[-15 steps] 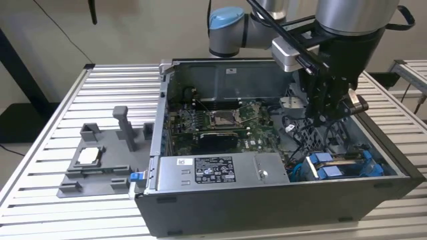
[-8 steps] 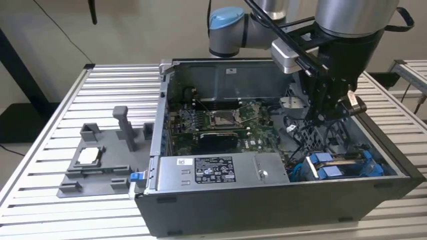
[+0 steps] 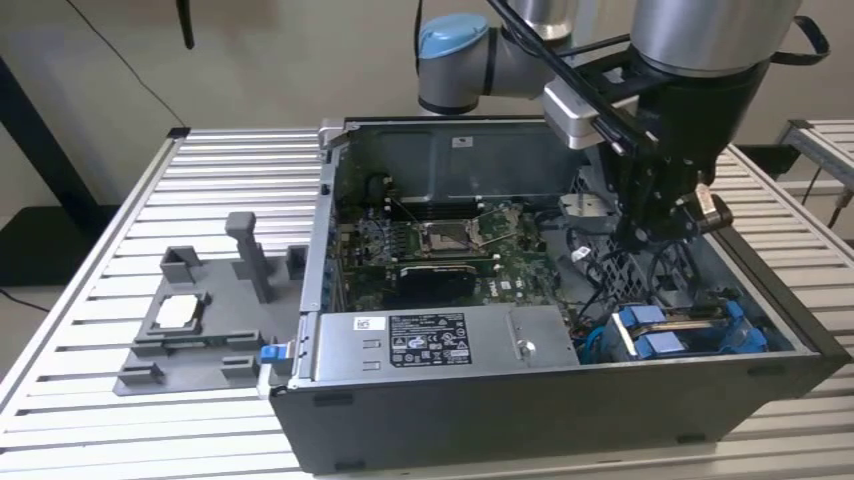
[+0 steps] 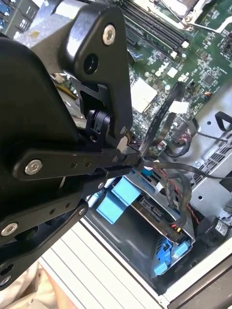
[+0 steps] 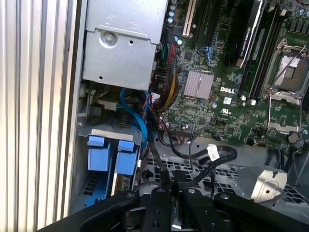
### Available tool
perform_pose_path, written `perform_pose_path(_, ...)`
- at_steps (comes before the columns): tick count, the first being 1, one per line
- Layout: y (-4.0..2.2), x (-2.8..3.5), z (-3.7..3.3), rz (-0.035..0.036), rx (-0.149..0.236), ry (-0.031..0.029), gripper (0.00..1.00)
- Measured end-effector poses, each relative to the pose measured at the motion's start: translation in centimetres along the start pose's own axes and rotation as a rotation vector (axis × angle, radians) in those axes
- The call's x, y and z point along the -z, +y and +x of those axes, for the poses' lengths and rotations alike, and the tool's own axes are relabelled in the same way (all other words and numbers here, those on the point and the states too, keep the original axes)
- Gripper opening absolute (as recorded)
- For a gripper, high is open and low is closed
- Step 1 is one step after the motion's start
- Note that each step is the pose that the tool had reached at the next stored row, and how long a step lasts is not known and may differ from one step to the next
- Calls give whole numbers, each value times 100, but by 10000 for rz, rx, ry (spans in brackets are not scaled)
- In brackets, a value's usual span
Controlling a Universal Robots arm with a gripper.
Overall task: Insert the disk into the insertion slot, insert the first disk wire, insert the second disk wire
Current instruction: 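Insert the second disk wire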
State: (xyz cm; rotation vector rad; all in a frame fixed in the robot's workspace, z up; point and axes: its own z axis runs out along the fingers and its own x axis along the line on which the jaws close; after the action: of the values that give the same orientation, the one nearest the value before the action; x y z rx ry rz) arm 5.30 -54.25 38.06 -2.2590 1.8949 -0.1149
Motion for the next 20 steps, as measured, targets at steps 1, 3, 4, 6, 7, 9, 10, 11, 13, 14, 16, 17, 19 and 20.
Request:
perform_pose_path(1,-1,-1,4,0,1,-1,16)
perform_pose_path(3,-2,-5,10,0,0,-2,16)
perform_pose_path(4,-7,-6,19,0,2,0,16)
perform_pose_path(6,-28,-11,48,-12,0,-3,16)
perform_pose_path(7,-40,-13,65,-22,-1,-5,16)
perform_pose_path(9,-67,-17,104,-47,-4,-8,16)
perform_pose_path(10,-79,-19,124,-60,-5,-12,16)
perform_pose_path(11,-90,-21,144,-74,-7,-14,16)
perform_pose_path(13,-109,-23,183,-102,-10,-19,16)
perform_pose_path(14,-119,-24,204,-118,-10,-21,16)
perform_pose_path(16,-135,-26,245,-148,-13,-25,16)
perform_pose_path(17,-142,-27,267,-163,-15,-28,16)
perform_pose_path(19,-155,-28,308,-192,-18,-33,16)
perform_pose_path(20,-162,-29,327,-206,-19,-35,16)
